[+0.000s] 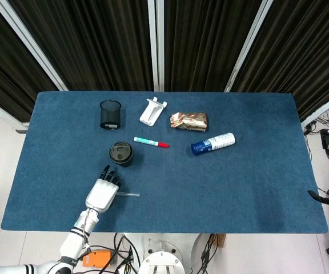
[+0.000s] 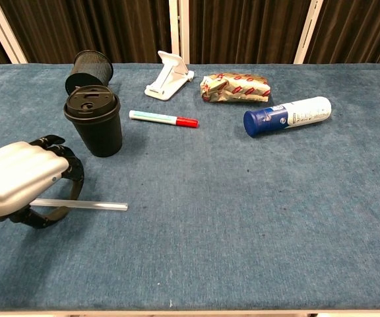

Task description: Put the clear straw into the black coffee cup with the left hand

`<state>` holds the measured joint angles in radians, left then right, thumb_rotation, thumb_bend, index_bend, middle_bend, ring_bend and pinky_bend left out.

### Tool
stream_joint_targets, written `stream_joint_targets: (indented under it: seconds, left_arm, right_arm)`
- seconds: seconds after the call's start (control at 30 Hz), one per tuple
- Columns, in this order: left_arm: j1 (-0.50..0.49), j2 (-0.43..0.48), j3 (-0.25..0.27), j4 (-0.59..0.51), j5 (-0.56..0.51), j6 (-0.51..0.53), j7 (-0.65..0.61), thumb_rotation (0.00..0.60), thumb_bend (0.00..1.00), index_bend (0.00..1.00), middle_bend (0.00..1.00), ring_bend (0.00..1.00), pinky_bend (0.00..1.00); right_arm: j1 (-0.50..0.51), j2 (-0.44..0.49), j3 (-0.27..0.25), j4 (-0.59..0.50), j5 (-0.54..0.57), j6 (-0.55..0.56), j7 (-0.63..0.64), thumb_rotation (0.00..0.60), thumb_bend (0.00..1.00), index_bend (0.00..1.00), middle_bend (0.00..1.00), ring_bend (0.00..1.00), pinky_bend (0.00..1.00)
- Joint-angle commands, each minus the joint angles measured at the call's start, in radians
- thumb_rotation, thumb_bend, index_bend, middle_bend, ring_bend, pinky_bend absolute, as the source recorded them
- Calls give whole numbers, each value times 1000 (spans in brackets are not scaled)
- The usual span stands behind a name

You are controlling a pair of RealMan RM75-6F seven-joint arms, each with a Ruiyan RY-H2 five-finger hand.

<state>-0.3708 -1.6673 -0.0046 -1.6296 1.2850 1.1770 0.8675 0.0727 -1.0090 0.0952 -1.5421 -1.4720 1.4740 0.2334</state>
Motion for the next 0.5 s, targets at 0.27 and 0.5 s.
stream_joint_targets:
  seconds: [0.27,0.5]
  left_arm:
    - [26,63,4,-44,50,72,-133,600,370,548,306,150,0]
    - [88,214,-22,-155,137,199,-443,600,368,548,313,149,0]
  right_arm:
    - [-5,6,0,-6,0,8,1,600,129,0,71,0,19]
    - [-2,3,-5,-7,-1,-6,-6,600,129,0,71,0,19]
